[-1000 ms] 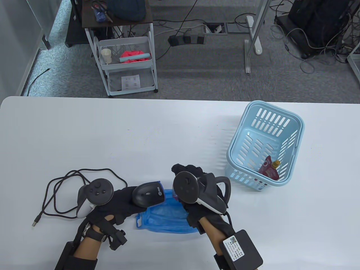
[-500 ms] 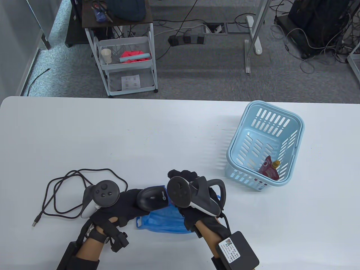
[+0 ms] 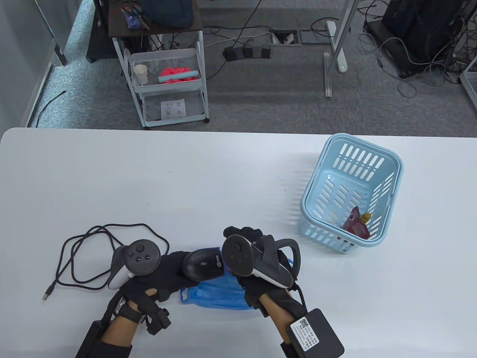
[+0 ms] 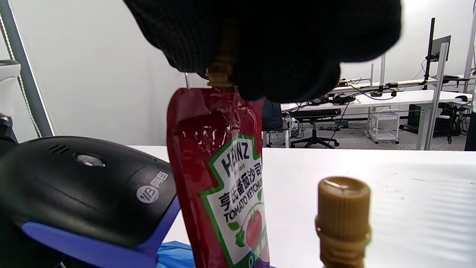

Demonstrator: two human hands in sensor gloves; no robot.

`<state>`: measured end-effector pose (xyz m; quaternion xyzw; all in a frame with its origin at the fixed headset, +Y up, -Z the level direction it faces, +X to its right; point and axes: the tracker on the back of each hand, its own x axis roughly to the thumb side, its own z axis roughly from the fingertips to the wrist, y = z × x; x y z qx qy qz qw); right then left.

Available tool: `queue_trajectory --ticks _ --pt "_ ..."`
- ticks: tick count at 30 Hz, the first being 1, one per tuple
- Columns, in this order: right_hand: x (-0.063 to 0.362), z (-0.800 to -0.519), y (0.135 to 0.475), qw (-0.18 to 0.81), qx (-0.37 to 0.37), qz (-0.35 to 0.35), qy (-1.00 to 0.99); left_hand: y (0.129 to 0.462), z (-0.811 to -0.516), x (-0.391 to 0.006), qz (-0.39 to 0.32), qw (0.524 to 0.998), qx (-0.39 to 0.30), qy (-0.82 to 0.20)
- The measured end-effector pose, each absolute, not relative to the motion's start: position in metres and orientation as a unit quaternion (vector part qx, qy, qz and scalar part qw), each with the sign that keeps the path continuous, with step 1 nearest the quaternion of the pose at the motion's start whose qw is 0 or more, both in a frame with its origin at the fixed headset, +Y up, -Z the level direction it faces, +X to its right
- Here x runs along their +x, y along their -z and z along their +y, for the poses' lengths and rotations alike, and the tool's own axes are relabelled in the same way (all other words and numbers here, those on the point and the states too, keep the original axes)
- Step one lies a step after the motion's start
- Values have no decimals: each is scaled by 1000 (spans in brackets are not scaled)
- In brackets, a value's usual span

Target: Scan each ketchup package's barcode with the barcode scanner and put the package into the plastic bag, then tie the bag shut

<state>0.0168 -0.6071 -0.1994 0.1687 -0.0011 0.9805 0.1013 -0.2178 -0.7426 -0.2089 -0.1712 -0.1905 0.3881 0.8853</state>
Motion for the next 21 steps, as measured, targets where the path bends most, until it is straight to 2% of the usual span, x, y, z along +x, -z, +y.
queue_trajectory --ticks 12,21 --pt "17 -614 188 98 190 18 -977 213 -743 -237 -145 884 -150 -419" --pt "9 -632 185 70 204 49 -975 215 -747 -244 -129 882 -152 -427"
